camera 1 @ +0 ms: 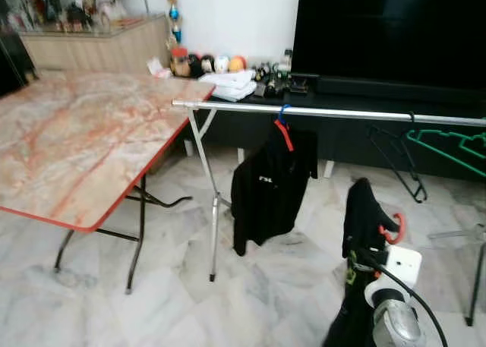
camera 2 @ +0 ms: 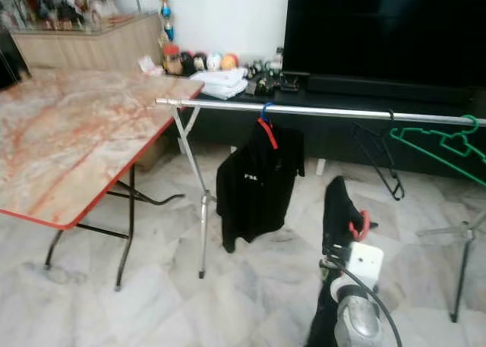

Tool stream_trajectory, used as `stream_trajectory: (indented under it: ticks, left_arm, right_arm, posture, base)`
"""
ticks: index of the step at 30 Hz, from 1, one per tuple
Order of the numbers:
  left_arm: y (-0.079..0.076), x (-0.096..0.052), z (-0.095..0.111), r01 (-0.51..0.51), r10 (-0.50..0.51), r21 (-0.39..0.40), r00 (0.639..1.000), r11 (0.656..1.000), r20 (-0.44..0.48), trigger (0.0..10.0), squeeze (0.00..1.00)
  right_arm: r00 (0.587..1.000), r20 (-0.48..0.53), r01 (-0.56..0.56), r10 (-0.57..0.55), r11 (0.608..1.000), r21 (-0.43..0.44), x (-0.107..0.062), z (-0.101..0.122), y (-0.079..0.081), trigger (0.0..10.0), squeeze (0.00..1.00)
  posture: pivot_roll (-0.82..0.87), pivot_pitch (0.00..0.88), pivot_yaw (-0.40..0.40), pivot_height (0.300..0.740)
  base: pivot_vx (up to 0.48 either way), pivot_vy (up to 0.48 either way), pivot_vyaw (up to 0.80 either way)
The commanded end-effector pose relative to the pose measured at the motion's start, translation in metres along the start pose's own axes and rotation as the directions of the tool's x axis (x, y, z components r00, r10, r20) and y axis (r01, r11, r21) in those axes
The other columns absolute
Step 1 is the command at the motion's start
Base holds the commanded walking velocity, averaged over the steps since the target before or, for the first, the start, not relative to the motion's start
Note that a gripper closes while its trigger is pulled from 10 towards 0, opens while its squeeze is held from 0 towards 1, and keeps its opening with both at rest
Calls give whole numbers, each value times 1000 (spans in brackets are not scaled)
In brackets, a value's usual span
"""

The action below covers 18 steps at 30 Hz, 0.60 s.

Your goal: Hang hanger

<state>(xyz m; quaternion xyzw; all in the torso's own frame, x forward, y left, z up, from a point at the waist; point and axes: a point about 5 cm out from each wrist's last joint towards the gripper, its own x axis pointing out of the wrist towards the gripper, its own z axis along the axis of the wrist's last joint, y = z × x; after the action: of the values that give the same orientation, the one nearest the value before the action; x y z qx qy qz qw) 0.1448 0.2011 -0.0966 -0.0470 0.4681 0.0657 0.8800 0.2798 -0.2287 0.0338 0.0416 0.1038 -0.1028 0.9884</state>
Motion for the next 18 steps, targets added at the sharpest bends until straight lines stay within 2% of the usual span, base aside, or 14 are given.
stream_trajectory:
  ticks: [1,2,6,8,10,12,15,18]
  left_arm:
    - [10,-1,2,-24,24,1,1000,1000,-1,10000,0]
    - [10,-1,2,-24,24,1,1000,1000,-1,10000,0]
    - [11,-1,4,-24,24,16,1000,1000,6,10000,0]
    - [11,-1,4,-26,26,19,1000,999,7,10000,0]
    - [11,0,6,-21,20,47,1000,999,18,10000,0]
    - [10,0,8,-20,18,55,999,998,29,10000,0]
    - [10,0,12,-26,22,72,998,997,57,10000,0]
    - [10,0,15,-24,17,96,997,995,77,10000,0]
  right_arm:
    - [998,44,-34,33,999,20,5,11,12,10000,0]
    - [998,44,-34,33,999,20,5,11,12,10000,0]
    - [999,30,-42,41,999,8,5,10,12,10000,0]
    - [999,-7,-54,54,999,3,6,7,12,10000,0]
    - [988,-89,-129,123,990,-60,9,2,13,10000,0]
    - [984,-93,-161,154,984,-80,11,5,13,10000,0]
    - [982,-86,-177,167,975,-132,19,19,2,10000,0]
    - [980,-120,-179,160,970,-165,21,22,-7,10000,0]
  posture:
    - [45,0,24,740]
    - [45,0,24,740]
    - [45,0,31,740]
    - [44,0,33,740]
    - [49,0,37,740]
    - [52,0,37,740]
    - [40,0,41,740]
    - [34,0,45,740]
  base:
    - [0,480,0]
    - [0,480,0]
    - [0,0,0]
    - [0,0,0]
    - [0,0,0]
    - [0,0,0]
    - [0,0,0]
    - [0,0,0]
